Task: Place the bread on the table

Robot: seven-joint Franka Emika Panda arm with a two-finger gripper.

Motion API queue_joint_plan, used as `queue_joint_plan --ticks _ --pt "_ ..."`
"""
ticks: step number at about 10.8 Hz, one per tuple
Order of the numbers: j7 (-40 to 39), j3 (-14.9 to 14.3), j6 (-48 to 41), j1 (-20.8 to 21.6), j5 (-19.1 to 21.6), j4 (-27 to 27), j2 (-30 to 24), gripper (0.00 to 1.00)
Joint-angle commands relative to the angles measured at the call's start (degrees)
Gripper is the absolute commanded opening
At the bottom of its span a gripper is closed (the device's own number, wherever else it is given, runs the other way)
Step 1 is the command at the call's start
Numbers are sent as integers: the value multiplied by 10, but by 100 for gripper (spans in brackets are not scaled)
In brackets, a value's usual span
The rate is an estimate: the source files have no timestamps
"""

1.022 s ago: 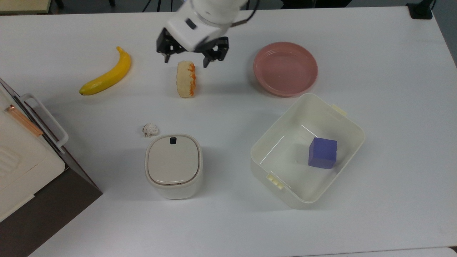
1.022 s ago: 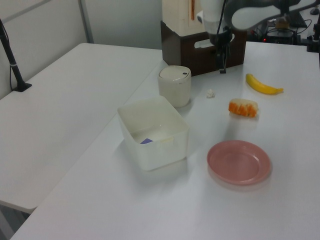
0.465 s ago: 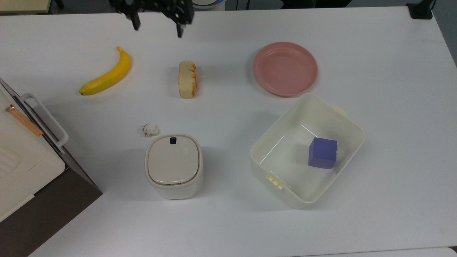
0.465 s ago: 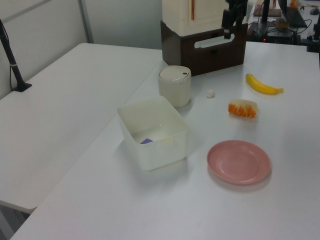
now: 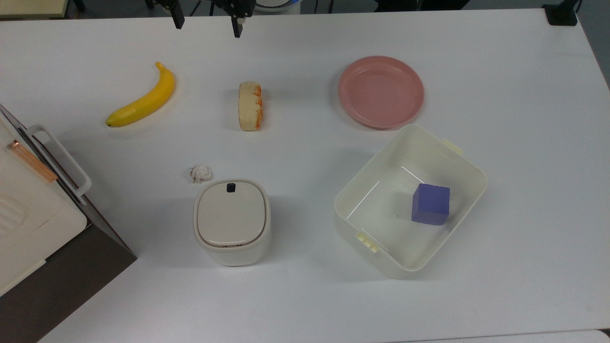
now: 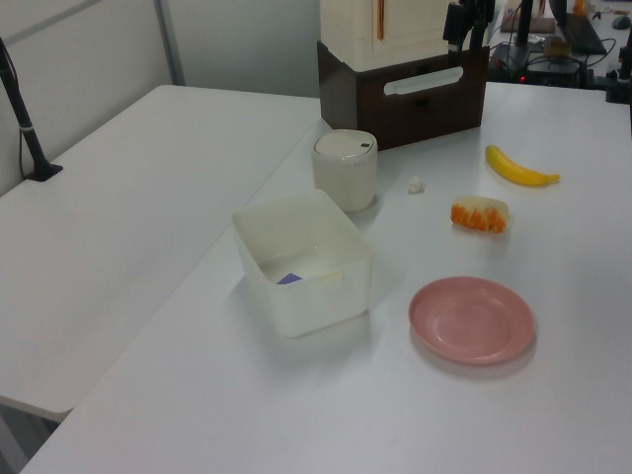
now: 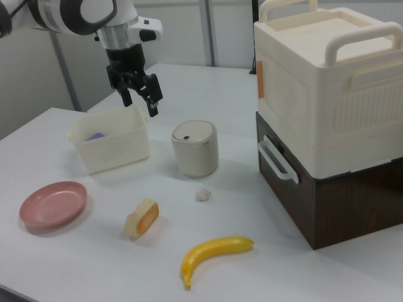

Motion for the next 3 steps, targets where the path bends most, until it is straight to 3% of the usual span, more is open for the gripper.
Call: queue_joint_plan --ticks 1,3 --pt "9 -1 8 4 10 -7 -6 100" --pt "8 0 10 5 10 -8 -6 100"
